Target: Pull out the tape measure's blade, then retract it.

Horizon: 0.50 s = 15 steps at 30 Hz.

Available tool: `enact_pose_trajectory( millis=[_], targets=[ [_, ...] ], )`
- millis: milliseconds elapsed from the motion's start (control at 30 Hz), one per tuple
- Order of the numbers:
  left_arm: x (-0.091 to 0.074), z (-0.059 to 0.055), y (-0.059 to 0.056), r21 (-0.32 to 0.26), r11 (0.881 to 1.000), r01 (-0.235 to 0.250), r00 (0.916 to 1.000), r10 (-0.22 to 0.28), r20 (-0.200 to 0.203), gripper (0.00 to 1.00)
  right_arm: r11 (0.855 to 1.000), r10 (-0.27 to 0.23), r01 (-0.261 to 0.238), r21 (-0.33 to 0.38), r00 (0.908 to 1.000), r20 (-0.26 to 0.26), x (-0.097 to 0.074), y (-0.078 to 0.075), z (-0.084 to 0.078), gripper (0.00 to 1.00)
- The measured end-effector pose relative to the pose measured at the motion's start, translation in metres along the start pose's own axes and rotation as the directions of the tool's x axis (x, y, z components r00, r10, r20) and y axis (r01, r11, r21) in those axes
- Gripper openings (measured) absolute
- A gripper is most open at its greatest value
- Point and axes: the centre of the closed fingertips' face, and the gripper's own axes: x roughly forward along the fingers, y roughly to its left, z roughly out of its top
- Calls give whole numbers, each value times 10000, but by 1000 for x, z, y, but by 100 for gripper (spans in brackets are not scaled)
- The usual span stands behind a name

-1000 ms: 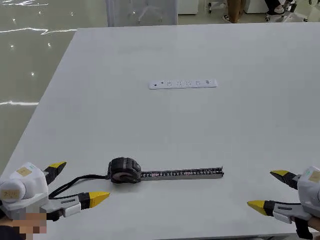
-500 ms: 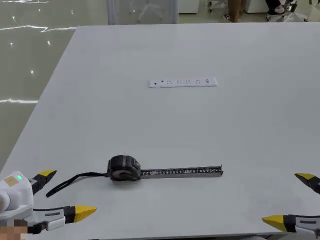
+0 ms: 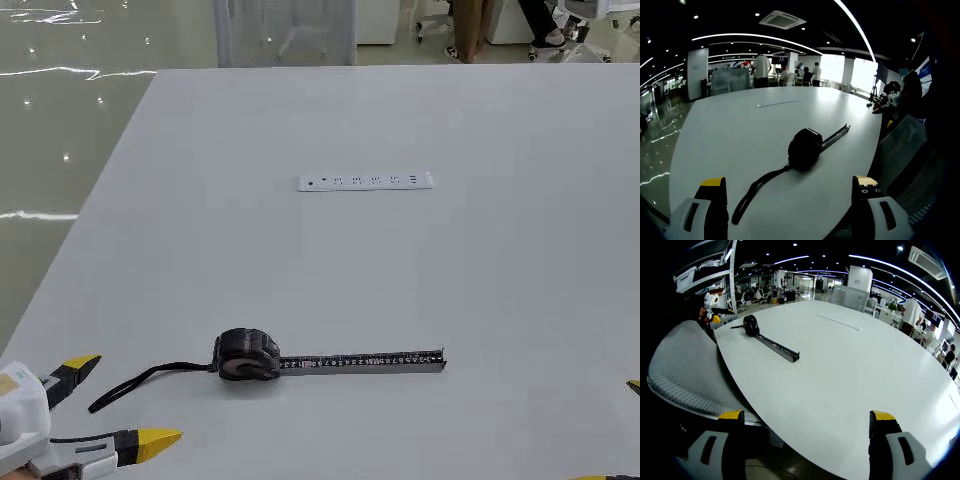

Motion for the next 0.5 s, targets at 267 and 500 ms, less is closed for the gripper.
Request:
enact_pose_trajectory(
  millis=[267, 500],
  targets=[
    [-4, -1, 0, -55, 10000, -5, 10000, 5, 27, 100, 9997, 214, -213, -110, 9997, 86, 3, 5, 5, 100],
    [-7, -2, 1, -41, 10000, 9, 10000, -9, 75, 100, 9996, 256, -255, -142, 9996, 85, 2, 2, 7, 100]
  ],
)
